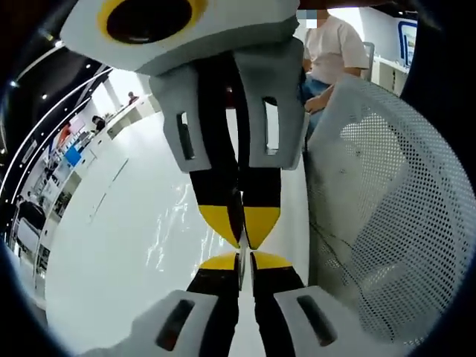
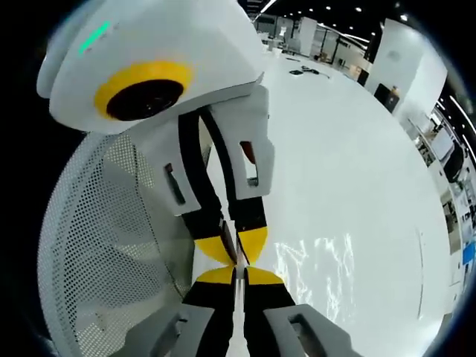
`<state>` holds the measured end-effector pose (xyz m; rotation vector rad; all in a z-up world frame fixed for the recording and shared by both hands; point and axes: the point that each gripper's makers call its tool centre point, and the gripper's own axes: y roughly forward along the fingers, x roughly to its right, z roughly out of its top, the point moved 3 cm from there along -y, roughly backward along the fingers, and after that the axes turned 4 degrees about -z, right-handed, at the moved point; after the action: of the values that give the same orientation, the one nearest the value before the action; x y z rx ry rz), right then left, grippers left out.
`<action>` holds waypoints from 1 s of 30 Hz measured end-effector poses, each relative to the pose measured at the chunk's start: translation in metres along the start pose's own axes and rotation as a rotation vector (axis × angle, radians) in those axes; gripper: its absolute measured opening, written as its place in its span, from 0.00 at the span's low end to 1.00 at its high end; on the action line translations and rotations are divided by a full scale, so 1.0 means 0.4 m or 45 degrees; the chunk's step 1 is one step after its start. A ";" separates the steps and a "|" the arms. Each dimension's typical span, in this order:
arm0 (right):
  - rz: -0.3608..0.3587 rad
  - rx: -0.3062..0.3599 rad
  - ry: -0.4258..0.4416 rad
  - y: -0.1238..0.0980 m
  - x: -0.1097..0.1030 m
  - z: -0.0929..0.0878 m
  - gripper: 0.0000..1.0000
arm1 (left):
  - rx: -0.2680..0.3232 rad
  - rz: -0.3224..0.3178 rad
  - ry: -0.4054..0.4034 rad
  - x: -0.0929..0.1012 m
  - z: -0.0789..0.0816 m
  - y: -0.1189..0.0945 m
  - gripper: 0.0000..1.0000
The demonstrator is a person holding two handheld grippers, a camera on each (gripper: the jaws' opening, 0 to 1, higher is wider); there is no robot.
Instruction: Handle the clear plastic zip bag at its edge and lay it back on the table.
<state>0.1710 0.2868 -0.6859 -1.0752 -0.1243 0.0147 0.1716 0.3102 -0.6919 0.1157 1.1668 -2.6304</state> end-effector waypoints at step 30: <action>-0.022 -0.013 0.027 -0.014 0.003 -0.020 0.00 | 0.007 0.018 -0.033 -0.005 -0.003 -0.004 0.00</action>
<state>0.1729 0.2774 -0.6847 -1.0841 -0.1146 -0.0131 0.1728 0.3125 -0.6911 0.0907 1.1468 -2.6148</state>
